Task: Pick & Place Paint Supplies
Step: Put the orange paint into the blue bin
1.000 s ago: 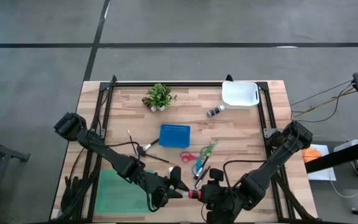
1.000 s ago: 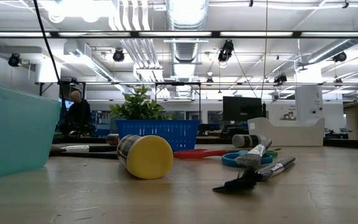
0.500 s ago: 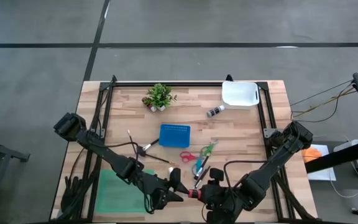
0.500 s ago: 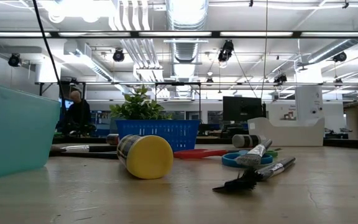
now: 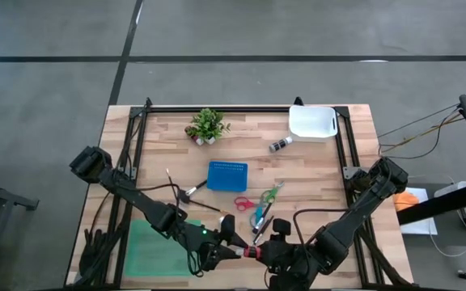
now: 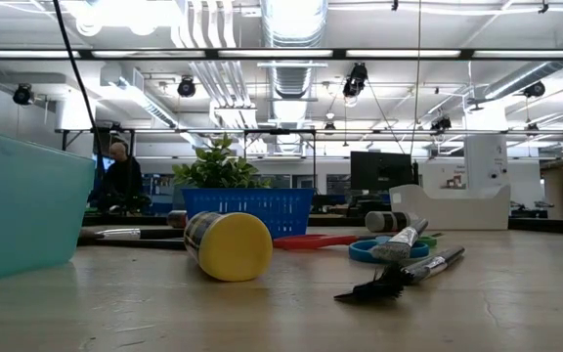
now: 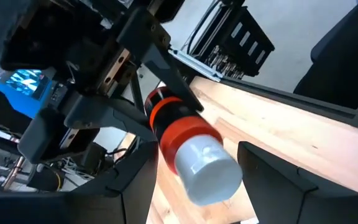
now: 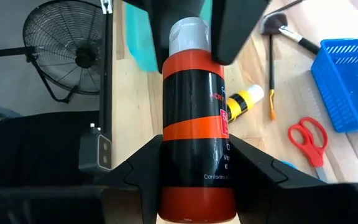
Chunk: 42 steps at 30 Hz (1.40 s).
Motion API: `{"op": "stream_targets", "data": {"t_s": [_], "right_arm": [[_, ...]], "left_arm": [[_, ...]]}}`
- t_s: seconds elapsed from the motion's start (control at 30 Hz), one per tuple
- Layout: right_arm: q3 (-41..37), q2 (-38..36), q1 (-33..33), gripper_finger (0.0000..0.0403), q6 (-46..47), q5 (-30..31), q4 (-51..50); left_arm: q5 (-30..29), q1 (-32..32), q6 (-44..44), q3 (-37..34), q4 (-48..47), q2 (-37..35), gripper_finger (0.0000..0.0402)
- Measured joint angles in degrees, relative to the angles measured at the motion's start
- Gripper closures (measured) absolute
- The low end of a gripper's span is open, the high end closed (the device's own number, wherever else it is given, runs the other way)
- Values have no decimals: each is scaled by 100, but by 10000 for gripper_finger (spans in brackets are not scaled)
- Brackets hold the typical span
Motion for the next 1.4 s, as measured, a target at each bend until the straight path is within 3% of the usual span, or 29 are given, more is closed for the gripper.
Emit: {"op": "stream_targets", "data": {"t_s": [0.17,0.33,0.67,1.13,1.27,1.4], "right_arm": [[0,-68,30,258,-28,170,4],[-1,-161,170,258,-26,525,22],[-9,-209,365,258,0,968,17],[-9,-209,360,258,-199,1176,128],[-9,-209,360,258,-199,1176,142],[-9,-209,360,258,-199,1172,142]], "left_arm": [[-552,-1,2,0,35,-50,172],[-594,-10,-115,0,29,-272,172],[16,-20,-186,-81,62,-437,172],[39,2,-138,-87,445,-404,173],[40,2,-153,-87,463,-400,197],[40,20,-188,-87,465,-400,248]]}}
